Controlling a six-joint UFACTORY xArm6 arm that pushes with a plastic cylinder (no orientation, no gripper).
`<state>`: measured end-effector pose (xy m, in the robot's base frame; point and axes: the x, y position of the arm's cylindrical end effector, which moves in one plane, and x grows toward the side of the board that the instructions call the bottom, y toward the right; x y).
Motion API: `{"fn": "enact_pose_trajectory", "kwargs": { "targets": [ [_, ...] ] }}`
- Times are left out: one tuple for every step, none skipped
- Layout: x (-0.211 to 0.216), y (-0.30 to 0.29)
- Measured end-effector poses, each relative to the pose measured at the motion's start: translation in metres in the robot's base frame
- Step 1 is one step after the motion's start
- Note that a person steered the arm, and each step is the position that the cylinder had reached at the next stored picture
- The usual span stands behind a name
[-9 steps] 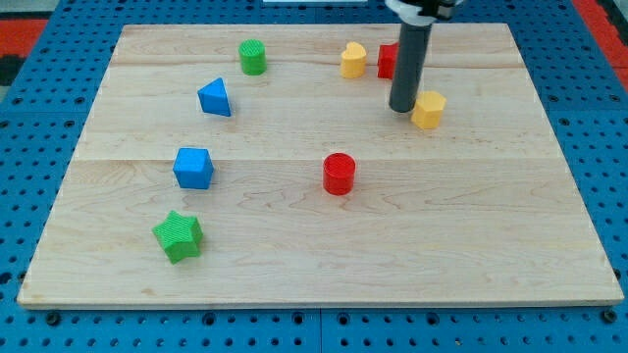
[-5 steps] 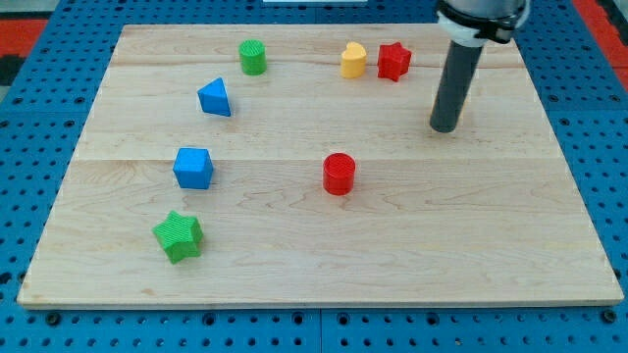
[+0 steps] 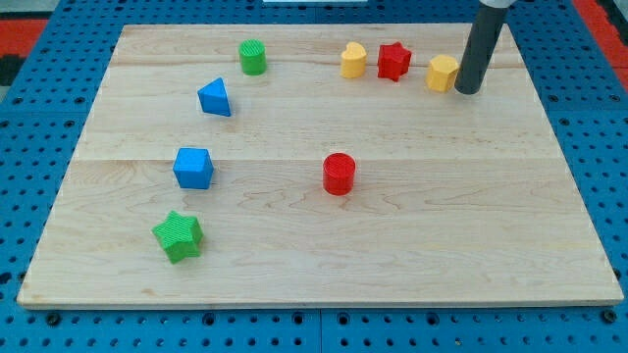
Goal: Push the yellow hexagon right to the red star
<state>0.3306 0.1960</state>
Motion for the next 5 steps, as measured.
{"fn": "enact_pose_trajectory", "kwargs": {
  "targets": [
    [0.011, -0.024],
    [0.002, -0.027],
    [-0.012, -0.023],
    [-0.021, -0.022],
    [-0.022, -0.019]
  ]
}}
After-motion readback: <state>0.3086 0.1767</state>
